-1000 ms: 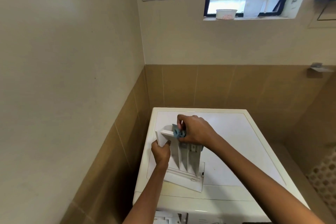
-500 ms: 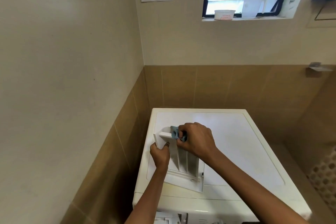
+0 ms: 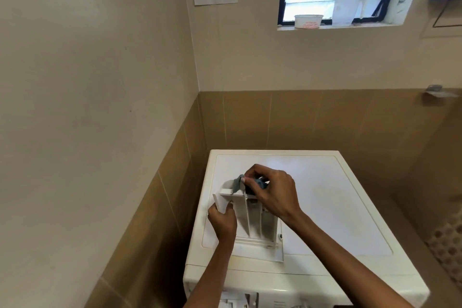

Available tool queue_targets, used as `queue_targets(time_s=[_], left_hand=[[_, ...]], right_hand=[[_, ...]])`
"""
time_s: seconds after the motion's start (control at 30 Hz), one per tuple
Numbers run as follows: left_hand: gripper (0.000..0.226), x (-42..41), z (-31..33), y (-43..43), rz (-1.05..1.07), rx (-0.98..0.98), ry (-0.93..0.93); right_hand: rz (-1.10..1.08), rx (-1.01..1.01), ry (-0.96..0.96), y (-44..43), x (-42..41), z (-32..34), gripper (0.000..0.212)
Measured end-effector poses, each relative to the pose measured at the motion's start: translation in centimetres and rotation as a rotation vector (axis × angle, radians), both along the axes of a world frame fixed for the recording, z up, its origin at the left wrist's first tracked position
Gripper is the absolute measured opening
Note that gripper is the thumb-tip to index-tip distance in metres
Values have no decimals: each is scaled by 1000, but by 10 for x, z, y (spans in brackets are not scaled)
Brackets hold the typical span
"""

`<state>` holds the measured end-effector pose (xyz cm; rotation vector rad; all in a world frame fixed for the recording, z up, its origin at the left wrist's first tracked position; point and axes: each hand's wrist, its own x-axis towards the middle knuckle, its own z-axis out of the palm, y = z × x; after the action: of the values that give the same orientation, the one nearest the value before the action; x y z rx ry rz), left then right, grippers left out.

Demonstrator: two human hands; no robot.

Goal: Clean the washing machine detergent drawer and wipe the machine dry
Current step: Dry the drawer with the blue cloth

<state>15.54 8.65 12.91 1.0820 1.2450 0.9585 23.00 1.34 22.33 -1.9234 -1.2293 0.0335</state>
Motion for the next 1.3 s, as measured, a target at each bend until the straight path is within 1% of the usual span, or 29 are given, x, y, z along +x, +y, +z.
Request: queue_targets(time_s=[0.07, 0.13, 0.2, 0.23, 0.3, 0.4, 0.5, 0.57, 0.7, 0.8, 0.87, 0.93, 1.03, 1.1, 1.23, 1.3], left_hand=[[41, 0, 0, 0, -2, 7, -2], [38, 1, -1, 0, -3, 27, 6], [32, 1, -1, 0, -9, 58, 6], [31, 2, -1, -2, -17, 66, 8], [31, 2, 0, -7, -20, 79, 2], [31, 1, 2, -15, -15, 102, -3], [34, 2, 3, -18, -14, 87, 26], [38, 1, 5, -19, -14, 57, 48], [39, -1, 6, -17, 2, 31, 47], [39, -1, 6, -18, 0, 28, 46], [37, 1, 8, -18, -4, 29, 46], [37, 1, 8, -19, -5, 26, 41], [36, 1, 7, -22, 14, 32, 28], [36, 1, 8, -23, 32, 30, 17], [34, 0, 9, -21, 59, 16, 15], [34, -1, 9, -19, 62, 1, 11]], right_hand=[[24, -5, 50, 0, 3, 4, 10], [109, -123, -4, -3, 4, 8, 20], [140, -226, -45, -4, 3, 9, 31], [124, -257, -41, -1, 3, 10, 31], [52, -339, -31, 8, 6, 13, 26], [-54, -494, -23, 25, 7, 17, 27], [-122, -582, -113, 37, 7, 18, 23], [-141, -591, -166, 41, 4, 18, 20], [-148, -579, -308, 48, -2, 20, 25], [-179, -574, -335, 49, 0, 17, 27], [-166, -586, -307, 49, 2, 16, 22], [-133, -612, -239, 49, 7, 15, 19], [-81, -679, -64, 51, 15, 16, 26], [-70, -682, -36, 53, 15, 17, 29], [-156, -591, -274, 54, 1, 14, 25], [-174, -549, -299, 55, 1, 12, 25]])
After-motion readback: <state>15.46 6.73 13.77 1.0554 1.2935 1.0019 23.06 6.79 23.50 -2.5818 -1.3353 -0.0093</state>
